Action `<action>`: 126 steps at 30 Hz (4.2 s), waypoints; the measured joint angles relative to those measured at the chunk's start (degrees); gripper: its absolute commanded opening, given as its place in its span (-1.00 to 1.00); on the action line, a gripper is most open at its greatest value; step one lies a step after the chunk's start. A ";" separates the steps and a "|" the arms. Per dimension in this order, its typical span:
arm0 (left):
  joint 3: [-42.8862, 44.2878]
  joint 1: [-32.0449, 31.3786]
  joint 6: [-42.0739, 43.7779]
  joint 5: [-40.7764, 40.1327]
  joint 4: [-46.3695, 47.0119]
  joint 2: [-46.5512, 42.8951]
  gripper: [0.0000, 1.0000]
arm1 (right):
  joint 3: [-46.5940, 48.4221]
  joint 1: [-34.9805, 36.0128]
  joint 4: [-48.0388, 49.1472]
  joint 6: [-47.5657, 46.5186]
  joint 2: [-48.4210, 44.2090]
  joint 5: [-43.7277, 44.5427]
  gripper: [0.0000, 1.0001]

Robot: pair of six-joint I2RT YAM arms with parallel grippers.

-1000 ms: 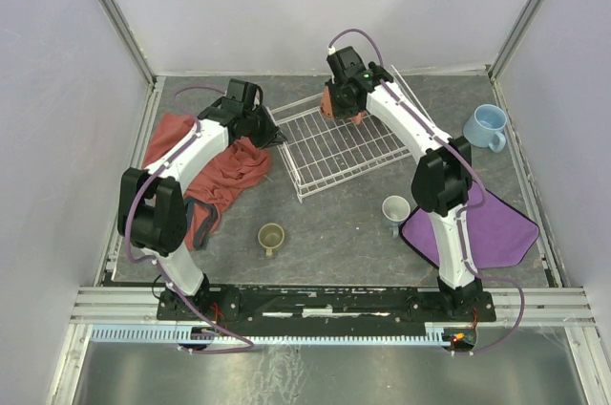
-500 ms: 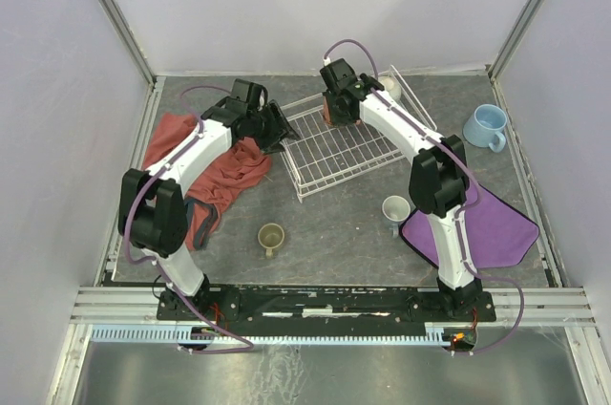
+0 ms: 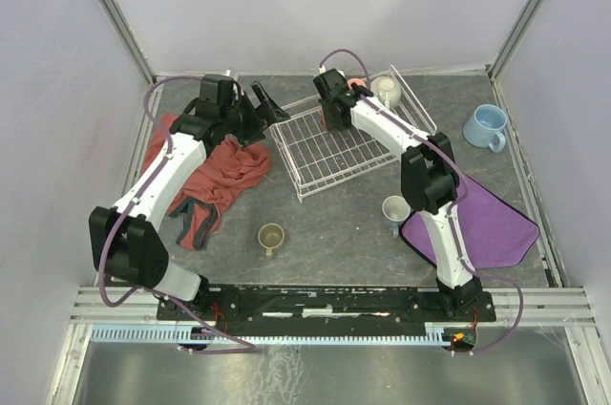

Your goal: Load the cups into the dish rack

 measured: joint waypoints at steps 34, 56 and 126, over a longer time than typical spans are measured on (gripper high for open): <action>-2.25 2.34 5.27 2.12 0.35 -2.69 0.99 | -0.81 0.37 4.96 0.83 2.54 1.79 -0.04; -7.87 0.57 13.92 7.74 -5.40 -9.20 0.92 | -15.43 0.46 -0.96 1.18 -24.57 -0.44 0.00; 36.54 -47.98 -24.87 -30.05 -27.04 37.70 0.36 | -36.50 -30.69 -16.09 10.51 -56.72 -13.53 0.43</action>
